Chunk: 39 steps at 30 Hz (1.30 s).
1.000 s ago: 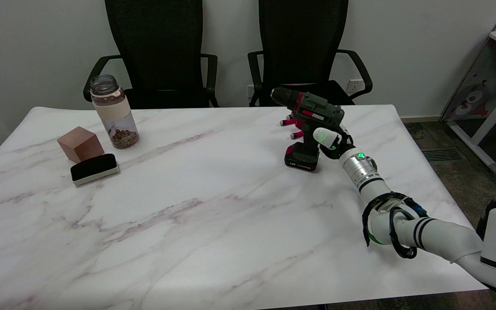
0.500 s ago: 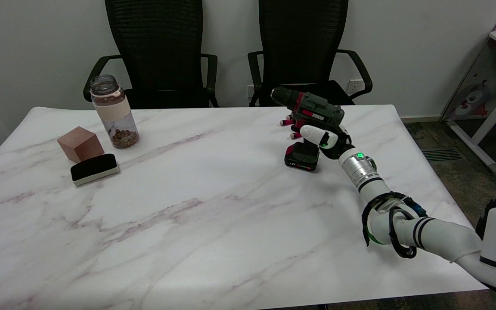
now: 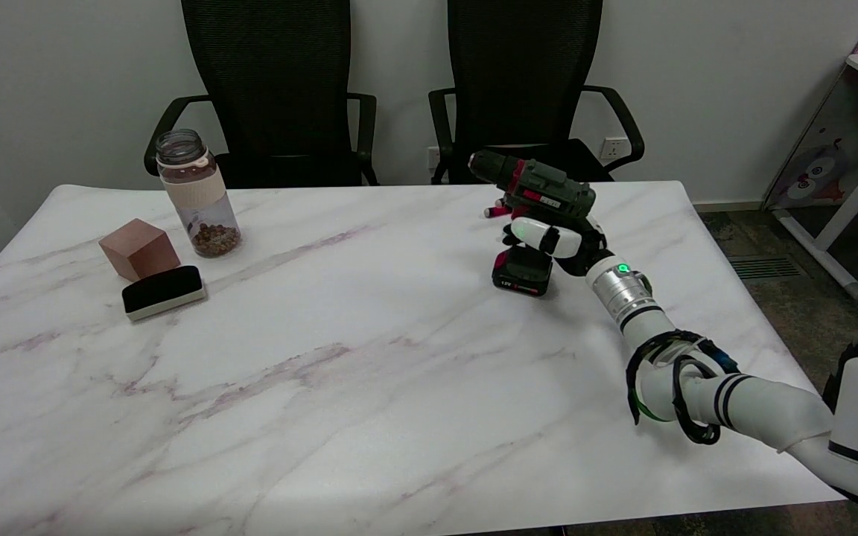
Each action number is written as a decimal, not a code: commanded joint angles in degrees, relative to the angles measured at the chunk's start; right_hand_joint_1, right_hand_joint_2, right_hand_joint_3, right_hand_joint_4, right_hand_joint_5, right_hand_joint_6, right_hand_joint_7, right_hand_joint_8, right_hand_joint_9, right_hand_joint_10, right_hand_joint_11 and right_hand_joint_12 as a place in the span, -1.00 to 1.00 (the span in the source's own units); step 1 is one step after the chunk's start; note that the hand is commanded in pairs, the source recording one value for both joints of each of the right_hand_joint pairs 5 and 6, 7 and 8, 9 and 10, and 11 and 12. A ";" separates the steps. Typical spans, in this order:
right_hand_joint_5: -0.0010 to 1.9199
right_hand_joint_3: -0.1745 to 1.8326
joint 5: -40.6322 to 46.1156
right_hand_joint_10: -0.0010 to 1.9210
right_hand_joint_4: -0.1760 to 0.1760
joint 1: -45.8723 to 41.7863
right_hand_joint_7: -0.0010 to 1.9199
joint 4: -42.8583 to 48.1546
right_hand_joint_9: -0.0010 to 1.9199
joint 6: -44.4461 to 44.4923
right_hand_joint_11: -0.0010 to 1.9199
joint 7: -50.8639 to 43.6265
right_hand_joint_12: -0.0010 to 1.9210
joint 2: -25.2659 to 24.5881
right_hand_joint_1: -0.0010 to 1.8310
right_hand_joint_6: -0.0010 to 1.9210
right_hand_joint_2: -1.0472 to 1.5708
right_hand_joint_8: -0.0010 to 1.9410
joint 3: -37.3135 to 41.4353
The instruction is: Pick up the power screwdriver.
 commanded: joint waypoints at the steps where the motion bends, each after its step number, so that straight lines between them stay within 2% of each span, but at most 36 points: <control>1: -0.33 0.39 0.11 0.07 1.00 0.46 -0.33 0.39 0.07 -2.05 0.19 0.00 0.19 -0.03 0.27 -0.33 -0.15 -0.34 0.35; 3: -0.29 0.45 0.13 0.18 1.00 0.46 -0.29 0.46 0.18 -2.05 0.36 0.00 0.36 -0.03 0.28 -0.29 -0.11 -0.30 0.35; 7: -0.27 0.43 0.20 0.29 1.00 0.46 -0.27 0.73 0.29 -2.05 0.62 0.00 0.62 -0.04 0.27 -0.27 -0.06 -0.27 0.35; 13: -0.24 0.38 0.29 0.36 1.00 0.72 -0.24 1.00 0.36 -2.23 0.81 0.00 0.81 -0.12 0.25 -0.24 -0.02 -0.25 0.44; 29: -0.26 0.42 0.29 0.35 1.00 1.53 -0.26 1.37 0.35 -3.64 0.82 0.00 0.82 -0.21 0.21 -0.26 -0.07 -0.27 0.44; 37: -0.25 0.36 0.29 0.34 1.00 2.12 -0.25 2.14 0.34 -3.83 0.84 0.00 0.84 -0.57 0.18 -0.25 -0.12 -0.26 0.35; 39: -0.22 0.42 0.29 0.34 1.00 2.22 -0.22 2.40 0.34 -4.08 0.84 0.00 0.84 -0.73 0.18 -0.22 -0.15 -0.23 0.44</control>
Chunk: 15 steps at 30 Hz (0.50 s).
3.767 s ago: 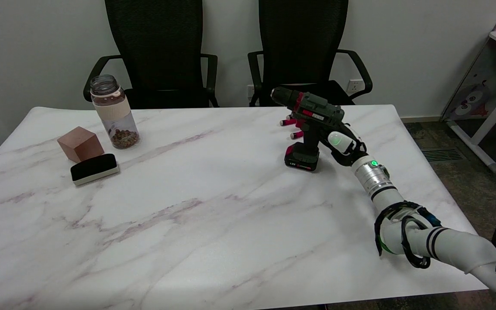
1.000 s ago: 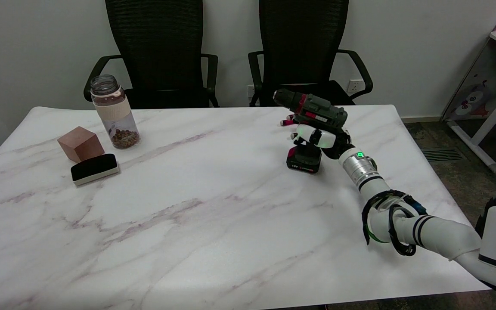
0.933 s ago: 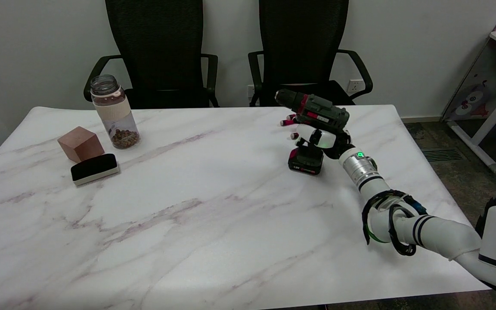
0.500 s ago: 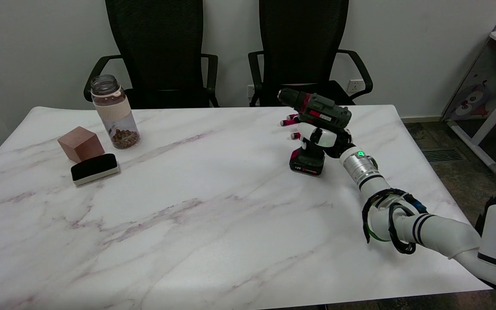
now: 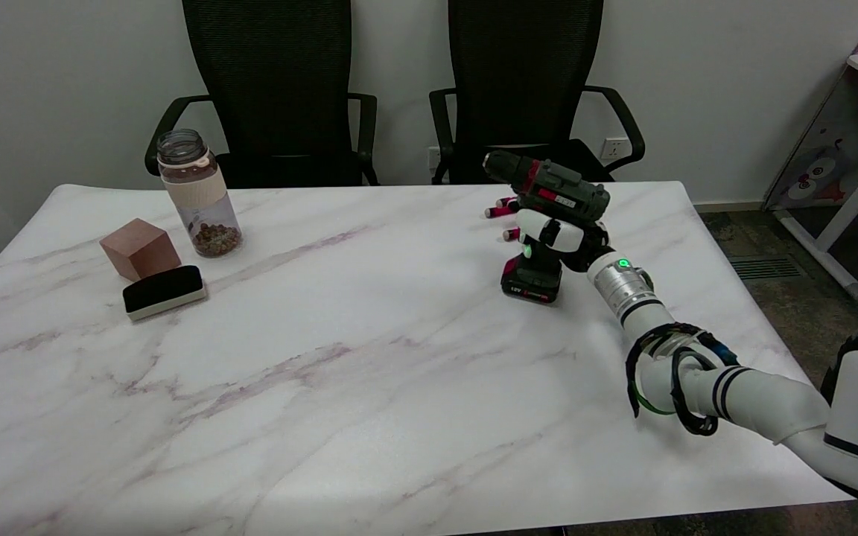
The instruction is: Pick up the power screwdriver.
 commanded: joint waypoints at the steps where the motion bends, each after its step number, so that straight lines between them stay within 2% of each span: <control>1: -0.21 0.45 0.01 0.35 1.00 0.97 -0.21 1.19 0.35 -1.15 0.85 0.00 0.85 -0.53 0.18 -0.21 -0.16 -0.22 0.02; 6: -0.17 0.49 0.01 0.42 1.00 1.33 -0.17 1.36 0.42 -2.00 0.87 0.00 0.87 -0.61 0.17 -0.17 -0.14 -0.17 0.02; 15: -0.14 0.27 0.01 0.65 1.00 2.11 -0.14 1.98 0.65 -2.61 0.99 0.00 0.99 -0.77 0.15 -0.14 0.00 -0.15 0.02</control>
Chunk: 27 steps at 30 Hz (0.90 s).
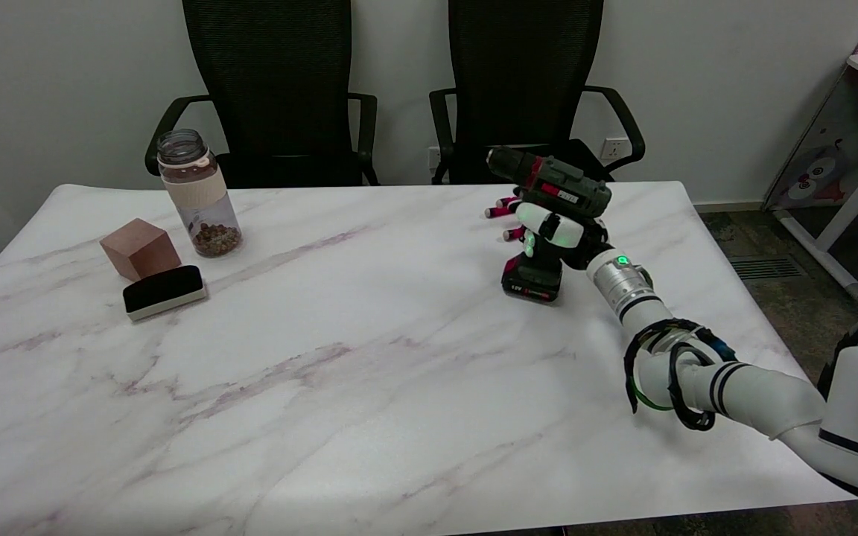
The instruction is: Pick up the power screwdriver.
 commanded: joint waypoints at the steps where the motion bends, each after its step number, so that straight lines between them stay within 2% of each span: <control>1: -0.14 0.27 -0.10 0.66 1.00 1.29 -0.14 1.04 0.66 -1.51 1.00 0.00 1.00 -0.37 0.15 -0.14 0.01 -0.15 0.00; 6: -0.11 0.24 -0.10 0.73 1.00 1.88 -0.11 1.04 0.73 -1.58 1.00 0.00 1.00 -0.37 0.17 -0.12 0.04 -0.12 0.00; 12: 0.05 0.29 -0.10 0.81 0.97 2.39 0.05 1.15 0.81 -1.58 1.00 0.00 1.00 -0.47 0.11 0.05 0.10 0.04 0.00; 13: 0.10 0.28 -0.10 0.83 0.51 2.40 0.10 1.22 0.83 -1.58 1.00 0.00 1.00 -0.54 0.11 0.10 0.12 0.08 0.00; 14: 0.17 0.25 -0.10 0.84 -0.17 2.41 0.17 1.22 0.84 -1.58 1.00 0.00 1.00 -0.54 0.09 0.17 0.16 0.16 0.00; 15: 0.27 0.22 -0.10 0.86 -0.61 2.48 0.27 1.22 0.86 -1.58 1.00 0.00 1.00 -0.54 0.07 0.27 0.21 0.26 0.00; 17: 0.40 0.16 -0.10 0.91 -0.87 2.49 0.40 1.22 0.91 -1.58 1.00 0.00 1.00 -0.54 0.05 0.40 0.27 0.38 0.00; 25: 0.55 0.07 -0.10 0.97 -0.65 2.49 0.55 1.05 0.97 -1.58 1.00 0.00 1.00 -0.54 0.02 0.55 0.29 0.53 0.00; 26: 0.59 0.06 -0.10 0.98 -0.47 2.49 0.59 1.03 0.98 -1.58 1.00 0.00 1.00 -0.54 0.03 0.59 0.30 0.57 0.00; 27: 0.61 0.05 -0.11 0.98 -0.42 2.51 0.61 0.92 0.99 -1.58 1.00 0.00 1.00 -0.54 0.03 0.61 0.31 0.59 -0.02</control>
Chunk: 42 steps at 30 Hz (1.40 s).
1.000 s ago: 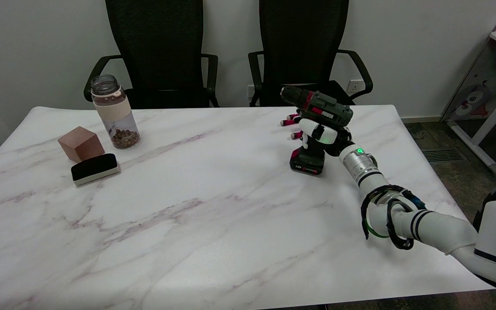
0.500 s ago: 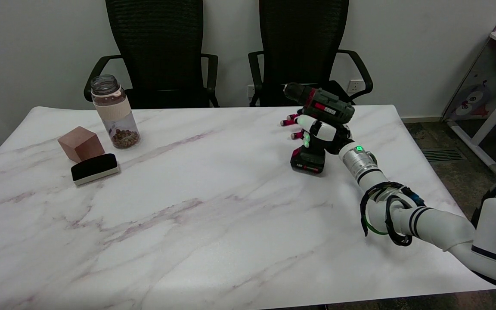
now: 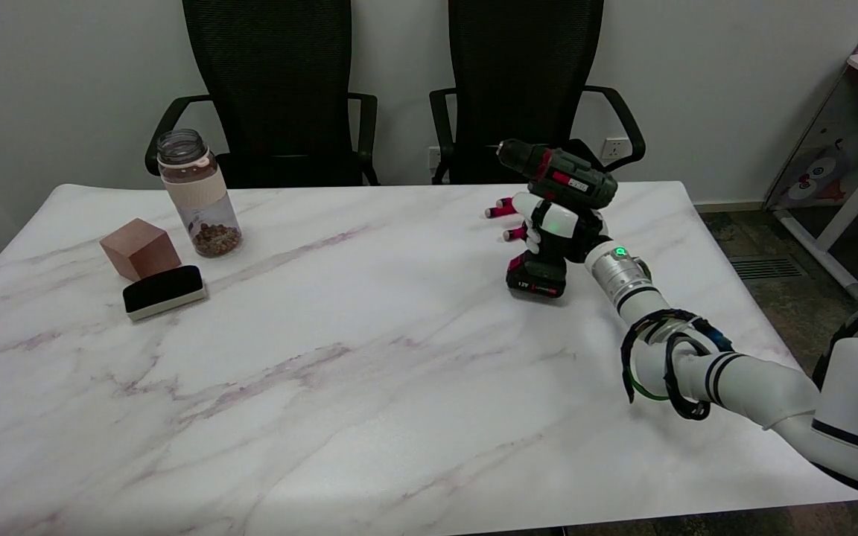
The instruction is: Pick up the power screwdriver.
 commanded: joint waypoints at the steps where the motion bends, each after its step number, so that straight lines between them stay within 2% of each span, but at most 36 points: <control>1: 0.62 0.05 -0.03 0.99 -0.42 0.61 0.62 -0.31 0.99 -0.09 1.00 0.03 1.00 -0.11 0.02 0.62 0.31 0.60 -0.06; 6: 0.65 0.05 -0.38 1.00 -0.40 0.70 0.65 -0.87 1.00 0.61 1.00 0.03 1.00 -0.20 -0.01 0.65 0.30 0.63 -0.05; 10: 0.69 0.05 -0.40 1.00 -0.09 0.78 0.69 -2.00 1.00 1.30 1.00 0.03 1.00 -0.20 -0.02 0.69 0.28 0.67 0.02; 17: 0.88 0.06 -0.80 1.00 0.13 0.78 0.88 -6.11 1.00 4.80 1.00 -0.16 1.00 0.38 -0.04 0.88 0.21 0.86 -0.21; 18: 0.90 0.06 -1.10 1.00 0.85 0.78 0.90 -7.17 1.00 5.28 1.00 -0.61 1.00 0.60 -0.04 0.90 0.20 0.88 -0.06; 19: 0.91 0.06 -1.25 1.00 1.00 0.78 0.91 -7.93 1.00 5.54 1.00 -0.96 1.00 0.70 -0.04 0.91 0.20 0.89 0.01; 27: 0.99 0.00 -1.26 1.00 1.00 0.78 0.99 -15.88 1.00 5.76 1.00 -5.55 1.00 1.91 -0.04 0.99 0.26 0.97 0.20; 42: 0.95 -0.02 -1.26 1.00 1.00 0.68 0.95 -18.67 1.00 6.08 1.00 -6.04 1.00 1.99 -0.04 0.95 0.29 0.93 0.29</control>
